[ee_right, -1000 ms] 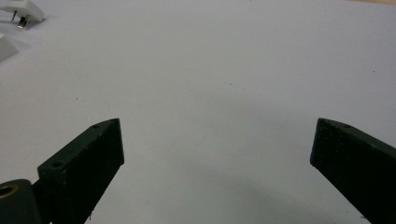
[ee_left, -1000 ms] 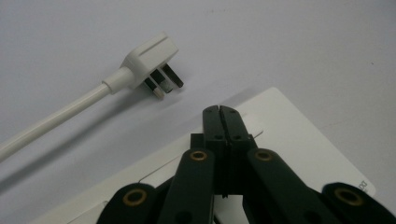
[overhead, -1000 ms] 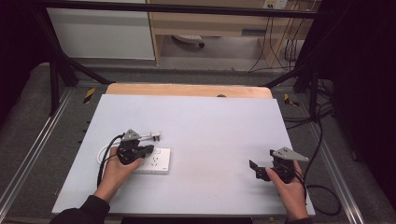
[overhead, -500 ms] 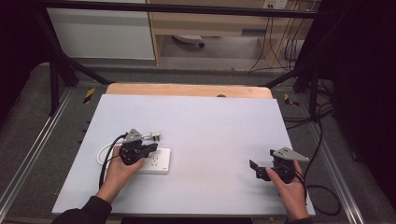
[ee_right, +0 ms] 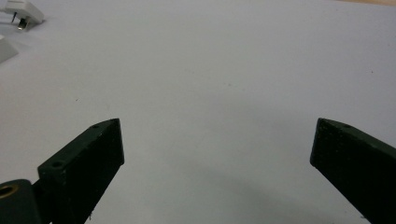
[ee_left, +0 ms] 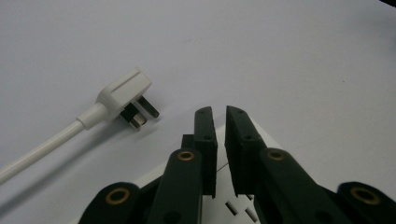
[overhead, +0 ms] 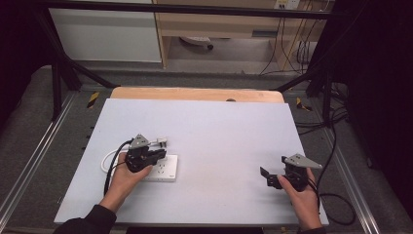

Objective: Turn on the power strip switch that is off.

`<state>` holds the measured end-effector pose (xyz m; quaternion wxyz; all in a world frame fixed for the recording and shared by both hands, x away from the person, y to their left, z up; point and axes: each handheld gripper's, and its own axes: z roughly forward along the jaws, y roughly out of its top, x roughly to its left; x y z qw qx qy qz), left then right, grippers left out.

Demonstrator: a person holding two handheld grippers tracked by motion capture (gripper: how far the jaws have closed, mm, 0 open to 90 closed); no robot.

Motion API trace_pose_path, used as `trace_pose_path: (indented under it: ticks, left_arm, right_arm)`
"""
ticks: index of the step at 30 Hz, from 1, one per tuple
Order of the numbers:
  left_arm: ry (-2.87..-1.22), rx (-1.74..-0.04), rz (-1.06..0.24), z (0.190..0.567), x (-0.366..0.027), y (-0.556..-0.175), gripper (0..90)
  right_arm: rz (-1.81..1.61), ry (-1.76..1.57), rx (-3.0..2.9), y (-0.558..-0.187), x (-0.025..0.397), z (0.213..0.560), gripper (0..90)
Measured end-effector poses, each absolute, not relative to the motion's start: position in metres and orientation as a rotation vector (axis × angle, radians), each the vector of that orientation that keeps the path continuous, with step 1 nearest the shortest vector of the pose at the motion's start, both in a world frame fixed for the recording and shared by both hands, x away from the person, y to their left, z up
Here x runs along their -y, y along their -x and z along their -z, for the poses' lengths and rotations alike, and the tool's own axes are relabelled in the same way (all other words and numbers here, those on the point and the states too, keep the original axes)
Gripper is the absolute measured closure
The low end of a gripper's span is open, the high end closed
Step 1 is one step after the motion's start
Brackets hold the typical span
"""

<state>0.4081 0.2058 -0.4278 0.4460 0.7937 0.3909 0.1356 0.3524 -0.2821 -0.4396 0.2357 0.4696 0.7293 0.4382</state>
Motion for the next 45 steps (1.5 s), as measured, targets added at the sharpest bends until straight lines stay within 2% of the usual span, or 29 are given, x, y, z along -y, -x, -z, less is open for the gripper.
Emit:
trace_pose_path:
  ticks: [9,16,31,41,45]
  left_arm:
    - [-1.952,-0.969,-0.336,0.426,-0.205,-0.408,77.6]
    - [-1.942,-0.979,-0.343,0.424,-0.206,-0.41,69.5]
    - [-1.927,-0.99,-0.34,0.42,-0.207,-0.41,58.4]
    - [-1.901,-1.0,-0.352,0.413,-0.209,-0.408,42.8]
    - [-1.892,-0.989,-0.336,0.411,-0.211,-0.408,39.7]
  right_arm:
    - [-1.2,-1.287,-2.001,-0.353,0.282,0.44,3.4]
    - [-1.206,-1.291,-1.998,-0.352,0.282,0.439,3.4]
    - [-1.202,-1.289,-2.0,-0.352,0.282,0.44,3.4]
    - [-1.199,-1.287,-2.001,-0.353,0.282,0.44,3.4]
    - [-1.199,-1.288,-2.0,-0.353,0.282,0.44,3.4]
